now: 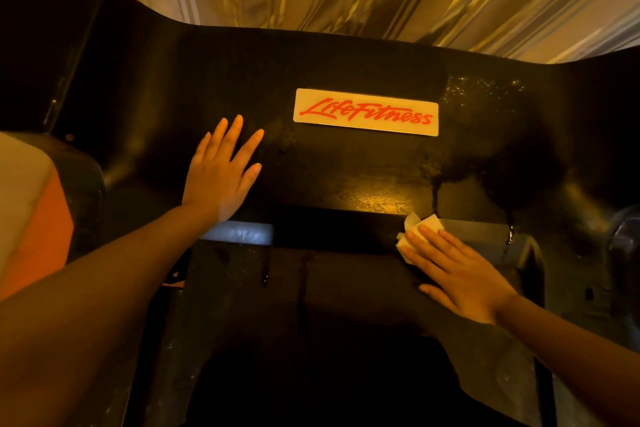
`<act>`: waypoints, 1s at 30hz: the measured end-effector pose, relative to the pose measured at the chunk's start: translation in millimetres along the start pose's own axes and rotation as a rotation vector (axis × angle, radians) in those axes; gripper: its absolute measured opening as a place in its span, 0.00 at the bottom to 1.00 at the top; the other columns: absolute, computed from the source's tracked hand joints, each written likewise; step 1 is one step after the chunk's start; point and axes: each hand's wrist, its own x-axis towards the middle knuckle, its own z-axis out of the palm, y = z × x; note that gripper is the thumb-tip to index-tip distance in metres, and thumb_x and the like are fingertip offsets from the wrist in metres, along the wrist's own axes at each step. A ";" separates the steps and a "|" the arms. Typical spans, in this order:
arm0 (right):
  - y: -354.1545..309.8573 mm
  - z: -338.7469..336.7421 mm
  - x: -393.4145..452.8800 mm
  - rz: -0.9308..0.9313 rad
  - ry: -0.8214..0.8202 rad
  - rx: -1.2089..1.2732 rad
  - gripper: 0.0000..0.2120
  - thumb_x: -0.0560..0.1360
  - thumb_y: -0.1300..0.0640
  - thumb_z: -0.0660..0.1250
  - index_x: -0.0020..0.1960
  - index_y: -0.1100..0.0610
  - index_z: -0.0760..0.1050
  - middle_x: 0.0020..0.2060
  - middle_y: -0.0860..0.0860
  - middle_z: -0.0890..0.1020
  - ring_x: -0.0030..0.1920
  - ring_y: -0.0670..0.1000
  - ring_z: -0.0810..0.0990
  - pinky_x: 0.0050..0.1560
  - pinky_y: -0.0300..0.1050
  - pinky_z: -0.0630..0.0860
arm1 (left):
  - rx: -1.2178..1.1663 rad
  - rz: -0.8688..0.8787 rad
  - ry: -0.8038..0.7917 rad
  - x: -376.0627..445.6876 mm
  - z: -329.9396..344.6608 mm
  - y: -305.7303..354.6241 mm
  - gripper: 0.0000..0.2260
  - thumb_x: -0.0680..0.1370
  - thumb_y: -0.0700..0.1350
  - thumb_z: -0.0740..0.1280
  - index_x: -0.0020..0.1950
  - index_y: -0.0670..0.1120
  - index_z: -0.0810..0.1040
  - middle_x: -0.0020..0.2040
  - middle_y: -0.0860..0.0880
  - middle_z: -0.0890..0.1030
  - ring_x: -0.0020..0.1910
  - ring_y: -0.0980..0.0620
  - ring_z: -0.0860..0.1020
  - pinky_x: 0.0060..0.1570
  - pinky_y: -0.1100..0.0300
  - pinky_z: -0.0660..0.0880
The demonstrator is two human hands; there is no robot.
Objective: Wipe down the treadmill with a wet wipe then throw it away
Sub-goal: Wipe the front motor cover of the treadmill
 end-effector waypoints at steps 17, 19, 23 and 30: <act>-28.3 -12.6 20.7 0.397 0.088 0.266 0.32 0.82 0.39 0.46 0.80 0.54 0.47 0.80 0.53 0.48 0.79 0.54 0.46 0.76 0.51 0.47 | -0.064 0.013 -0.033 6.9 -10.8 4.5 0.26 0.83 0.58 0.46 0.79 0.50 0.55 0.79 0.42 0.54 0.78 0.42 0.50 0.74 0.43 0.52; -29.7 -13.2 25.9 0.431 0.114 0.311 0.32 0.82 0.38 0.46 0.80 0.54 0.47 0.80 0.53 0.49 0.79 0.54 0.47 0.76 0.52 0.50 | -0.088 0.052 -0.031 17.2 -19.4 11.7 0.27 0.82 0.58 0.46 0.79 0.49 0.56 0.79 0.42 0.54 0.78 0.42 0.50 0.74 0.44 0.52; -21.8 -20.1 45.7 0.507 0.182 0.366 0.32 0.82 0.39 0.46 0.80 0.55 0.49 0.79 0.53 0.52 0.79 0.53 0.47 0.77 0.51 0.50 | -0.091 0.166 -0.029 44.6 -37.5 42.7 0.27 0.81 0.57 0.47 0.78 0.49 0.60 0.79 0.41 0.57 0.78 0.40 0.54 0.73 0.43 0.54; -2.8 -27.5 69.2 0.592 0.213 0.380 0.33 0.81 0.38 0.46 0.80 0.53 0.46 0.79 0.52 0.49 0.79 0.51 0.43 0.77 0.51 0.49 | -0.079 0.282 -0.179 79.3 -39.9 96.3 0.29 0.80 0.62 0.43 0.80 0.54 0.51 0.81 0.47 0.49 0.79 0.46 0.46 0.76 0.45 0.51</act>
